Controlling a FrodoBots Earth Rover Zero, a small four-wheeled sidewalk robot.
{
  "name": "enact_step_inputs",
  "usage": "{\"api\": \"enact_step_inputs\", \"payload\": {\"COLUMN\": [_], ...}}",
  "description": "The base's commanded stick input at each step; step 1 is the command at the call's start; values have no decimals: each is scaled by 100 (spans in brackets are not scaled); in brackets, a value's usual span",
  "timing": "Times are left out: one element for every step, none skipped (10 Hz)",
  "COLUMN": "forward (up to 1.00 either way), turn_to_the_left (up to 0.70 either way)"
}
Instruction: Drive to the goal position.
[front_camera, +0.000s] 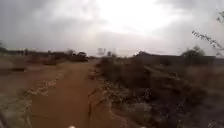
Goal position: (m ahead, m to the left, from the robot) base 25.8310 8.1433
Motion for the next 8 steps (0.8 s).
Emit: {"api": "enact_step_inputs", "payload": {"forward": [50,50,50,50,50,50,50,50], "turn_to_the_left": [0,17,50,45,4,3,31,41]}}
